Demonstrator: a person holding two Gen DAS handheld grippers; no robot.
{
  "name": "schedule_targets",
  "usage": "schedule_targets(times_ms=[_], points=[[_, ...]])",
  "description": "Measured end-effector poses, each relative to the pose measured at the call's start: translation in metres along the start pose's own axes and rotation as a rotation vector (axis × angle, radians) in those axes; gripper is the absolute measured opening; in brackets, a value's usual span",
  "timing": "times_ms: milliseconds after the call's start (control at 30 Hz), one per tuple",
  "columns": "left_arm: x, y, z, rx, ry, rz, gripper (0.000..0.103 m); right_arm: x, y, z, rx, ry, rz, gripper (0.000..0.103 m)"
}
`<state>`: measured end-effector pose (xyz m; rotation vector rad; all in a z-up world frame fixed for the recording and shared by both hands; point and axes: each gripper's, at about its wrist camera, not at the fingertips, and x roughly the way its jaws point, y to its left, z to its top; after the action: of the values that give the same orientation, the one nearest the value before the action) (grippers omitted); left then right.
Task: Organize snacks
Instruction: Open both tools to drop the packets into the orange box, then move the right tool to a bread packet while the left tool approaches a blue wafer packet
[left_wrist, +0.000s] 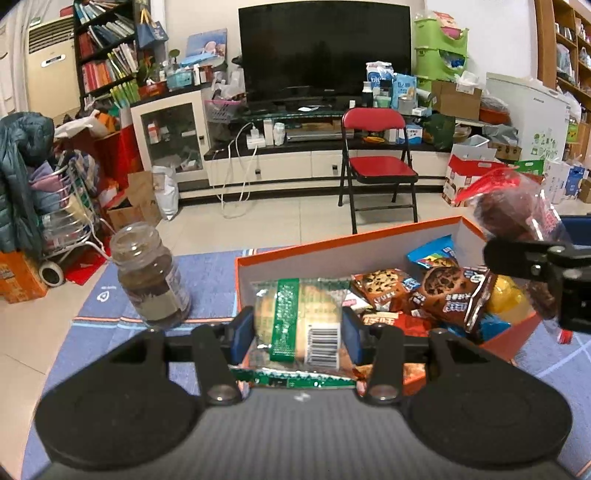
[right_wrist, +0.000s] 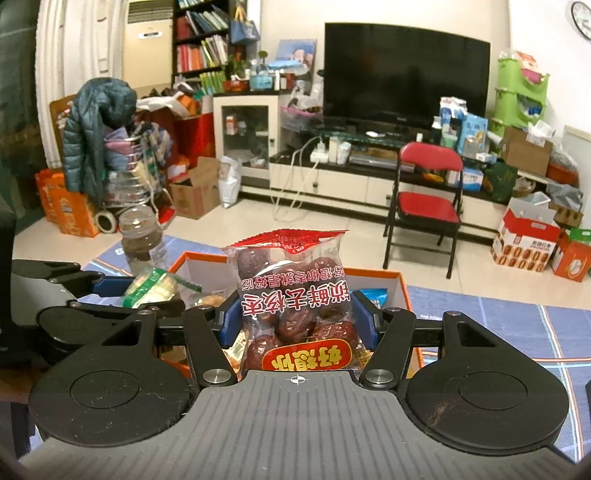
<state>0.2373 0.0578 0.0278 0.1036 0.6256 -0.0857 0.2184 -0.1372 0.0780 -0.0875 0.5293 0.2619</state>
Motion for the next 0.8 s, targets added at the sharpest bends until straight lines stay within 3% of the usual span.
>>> schedule_targets(times_ms=[133,200,233,300,333,400,500,567,633,700,800], points=[[0.018,0.000,0.003,-0.012,0.031,0.015,0.047,0.035,-0.008,0.006,0.004,0.060,-0.012,0.048],[0.026,-0.001,0.003,-0.009,0.039,0.030,0.056,0.053,-0.013,0.008,0.012,0.135,0.004,0.054],[0.027,-0.001,0.002,-0.004,0.032,0.033,0.071,0.054,-0.017,0.008,0.027,0.130,0.015,0.060],[0.025,0.001,0.001,0.005,0.011,0.045,0.072,0.039,-0.032,0.011,0.055,0.036,-0.012,0.085],[0.024,0.004,0.000,-0.005,0.004,0.048,0.073,0.029,-0.042,0.010,0.070,-0.021,-0.047,0.087],[0.025,0.010,-0.002,-0.035,0.007,0.035,0.076,0.024,-0.065,0.006,0.100,-0.047,-0.144,0.085],[0.030,0.014,-0.007,-0.054,0.031,0.027,0.076,0.045,-0.094,-0.007,0.136,0.094,-0.193,0.069],[0.033,0.012,-0.012,-0.052,0.040,0.018,0.077,0.064,-0.092,-0.019,0.039,0.188,-0.301,0.069],[0.036,0.009,-0.016,-0.037,0.055,0.014,0.077,0.076,-0.087,-0.030,-0.043,0.248,-0.385,0.080],[0.038,0.007,-0.021,-0.013,0.071,0.012,0.077,0.080,-0.082,-0.041,-0.066,0.317,-0.399,0.080],[0.040,0.011,-0.026,-0.023,0.077,0.017,0.077,0.064,-0.077,-0.046,-0.023,0.323,-0.370,0.080]])
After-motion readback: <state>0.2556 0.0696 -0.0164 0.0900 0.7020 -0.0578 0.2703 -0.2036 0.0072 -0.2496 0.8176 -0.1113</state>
